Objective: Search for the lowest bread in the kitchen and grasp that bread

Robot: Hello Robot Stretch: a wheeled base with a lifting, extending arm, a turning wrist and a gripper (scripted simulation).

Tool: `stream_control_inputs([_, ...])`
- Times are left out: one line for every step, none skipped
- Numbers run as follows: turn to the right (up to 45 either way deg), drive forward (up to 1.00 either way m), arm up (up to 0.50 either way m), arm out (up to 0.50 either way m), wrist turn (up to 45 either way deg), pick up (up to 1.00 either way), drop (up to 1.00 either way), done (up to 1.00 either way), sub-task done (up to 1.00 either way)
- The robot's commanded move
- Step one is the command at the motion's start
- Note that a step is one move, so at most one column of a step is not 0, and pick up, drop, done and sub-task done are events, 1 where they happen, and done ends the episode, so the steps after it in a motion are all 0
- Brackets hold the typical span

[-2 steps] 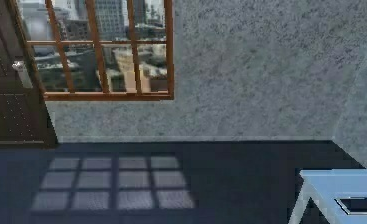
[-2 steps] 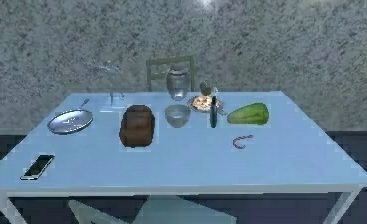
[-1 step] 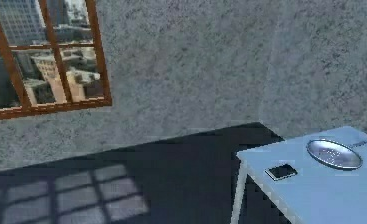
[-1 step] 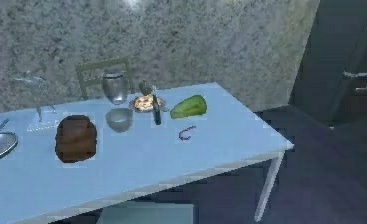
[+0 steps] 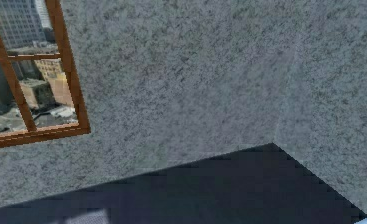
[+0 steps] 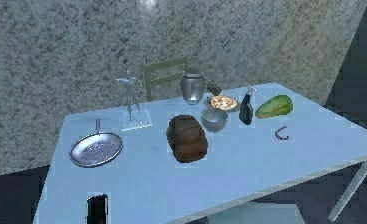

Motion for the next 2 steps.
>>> stream_control_inputs([0.0, 0.00, 0.50, 0.00, 0.0, 0.00, 0.00, 0.00, 0.00])
stream_control_inputs([0.0, 0.00, 0.38, 0.00, 0.0, 0.00, 0.00, 0.00, 0.00])
